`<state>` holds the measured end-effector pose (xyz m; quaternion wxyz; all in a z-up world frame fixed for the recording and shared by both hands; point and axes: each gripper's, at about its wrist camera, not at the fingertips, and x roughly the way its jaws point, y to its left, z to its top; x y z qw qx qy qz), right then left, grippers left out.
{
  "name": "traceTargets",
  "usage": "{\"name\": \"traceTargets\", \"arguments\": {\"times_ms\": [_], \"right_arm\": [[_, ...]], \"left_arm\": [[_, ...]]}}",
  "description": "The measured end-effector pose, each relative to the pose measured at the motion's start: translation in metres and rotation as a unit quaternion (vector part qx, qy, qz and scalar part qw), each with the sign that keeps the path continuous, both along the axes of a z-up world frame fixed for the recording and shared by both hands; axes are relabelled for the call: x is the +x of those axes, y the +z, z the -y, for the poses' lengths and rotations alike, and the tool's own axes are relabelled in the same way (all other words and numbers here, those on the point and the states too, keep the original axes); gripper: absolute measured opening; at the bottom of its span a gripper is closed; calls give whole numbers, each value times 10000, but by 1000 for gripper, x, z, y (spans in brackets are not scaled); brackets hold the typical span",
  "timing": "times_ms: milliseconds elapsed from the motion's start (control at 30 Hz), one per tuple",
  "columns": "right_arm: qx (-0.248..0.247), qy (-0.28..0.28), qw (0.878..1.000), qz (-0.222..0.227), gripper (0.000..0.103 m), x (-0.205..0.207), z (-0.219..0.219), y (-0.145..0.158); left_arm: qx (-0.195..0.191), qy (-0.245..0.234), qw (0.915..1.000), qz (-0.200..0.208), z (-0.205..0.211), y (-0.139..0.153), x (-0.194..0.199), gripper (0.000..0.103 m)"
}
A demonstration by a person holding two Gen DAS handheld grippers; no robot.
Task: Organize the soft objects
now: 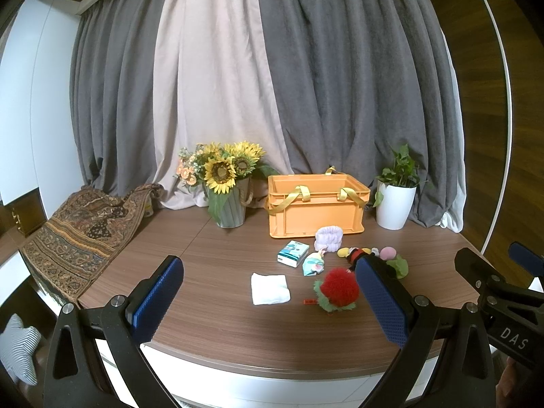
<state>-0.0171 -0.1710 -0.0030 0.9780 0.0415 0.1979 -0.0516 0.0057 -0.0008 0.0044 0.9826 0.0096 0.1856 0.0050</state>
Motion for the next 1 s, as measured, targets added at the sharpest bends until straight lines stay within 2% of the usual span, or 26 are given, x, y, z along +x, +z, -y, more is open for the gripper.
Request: {"name": "traceTargets", "arguments": {"times_ms": [1000], "right_arm": [[-2, -3, 10000, -9, 102, 1, -1, 0]], "left_arm": [[0, -5, 10000, 5, 0, -3, -1, 103]]}}
